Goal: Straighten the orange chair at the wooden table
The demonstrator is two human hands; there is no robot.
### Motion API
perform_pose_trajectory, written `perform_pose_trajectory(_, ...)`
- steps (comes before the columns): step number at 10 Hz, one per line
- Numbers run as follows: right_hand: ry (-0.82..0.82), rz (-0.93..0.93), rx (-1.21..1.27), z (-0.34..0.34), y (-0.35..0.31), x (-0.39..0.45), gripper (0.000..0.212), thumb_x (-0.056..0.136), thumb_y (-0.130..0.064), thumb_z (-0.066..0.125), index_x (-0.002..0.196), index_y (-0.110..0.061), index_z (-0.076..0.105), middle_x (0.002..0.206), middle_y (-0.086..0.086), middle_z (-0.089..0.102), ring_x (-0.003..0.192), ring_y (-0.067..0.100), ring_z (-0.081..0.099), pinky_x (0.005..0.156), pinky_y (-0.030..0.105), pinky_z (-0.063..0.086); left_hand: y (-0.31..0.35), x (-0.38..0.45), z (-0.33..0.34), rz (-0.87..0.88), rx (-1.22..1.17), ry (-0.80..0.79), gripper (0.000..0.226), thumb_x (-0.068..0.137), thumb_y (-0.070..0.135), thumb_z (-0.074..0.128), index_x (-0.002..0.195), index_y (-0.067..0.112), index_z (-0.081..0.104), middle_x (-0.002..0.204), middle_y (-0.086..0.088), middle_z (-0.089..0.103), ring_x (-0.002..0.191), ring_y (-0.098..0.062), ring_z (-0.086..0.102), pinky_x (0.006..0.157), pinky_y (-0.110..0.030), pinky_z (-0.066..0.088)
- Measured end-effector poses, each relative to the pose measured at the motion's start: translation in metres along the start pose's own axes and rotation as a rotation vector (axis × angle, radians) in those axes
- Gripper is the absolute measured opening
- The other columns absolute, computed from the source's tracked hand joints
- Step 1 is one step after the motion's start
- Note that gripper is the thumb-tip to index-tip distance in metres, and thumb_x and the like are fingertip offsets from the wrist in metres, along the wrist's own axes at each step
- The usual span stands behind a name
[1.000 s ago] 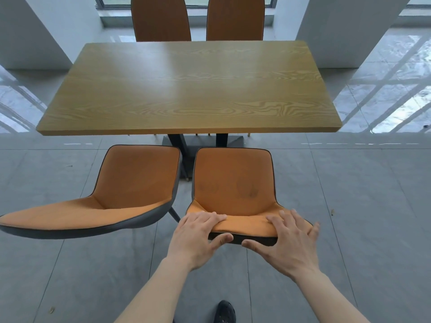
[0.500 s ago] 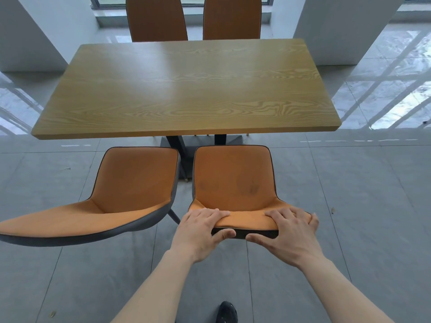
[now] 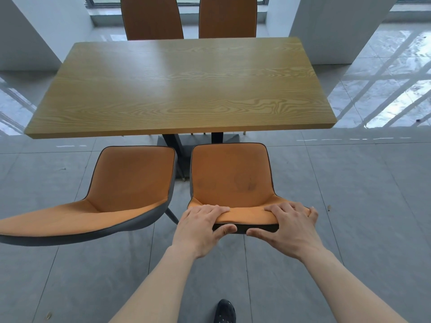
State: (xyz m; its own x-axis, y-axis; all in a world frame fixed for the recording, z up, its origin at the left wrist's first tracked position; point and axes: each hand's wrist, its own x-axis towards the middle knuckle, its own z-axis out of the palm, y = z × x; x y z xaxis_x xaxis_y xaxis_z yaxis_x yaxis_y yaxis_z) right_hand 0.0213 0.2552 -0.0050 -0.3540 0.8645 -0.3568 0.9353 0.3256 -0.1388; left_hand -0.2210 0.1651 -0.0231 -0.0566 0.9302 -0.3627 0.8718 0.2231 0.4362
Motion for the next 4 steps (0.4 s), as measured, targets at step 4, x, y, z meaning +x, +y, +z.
perform_pose_trajectory(4,-0.064,-0.043,-0.020,-0.022,-0.013,-0.018,0.124,0.056,-0.111,0.012,0.159,-0.043,0.021,0.172,0.003,0.018,0.159,0.029,0.007,0.123,0.069,0.000,0.019,-0.015,-0.020,-0.005,0.131,0.062,0.079,0.087,0.088,0.022,0.156,0.050,0.015,0.169,0.009,0.024,0.157,-0.019,0.010,0.127,-0.049,-0.005)
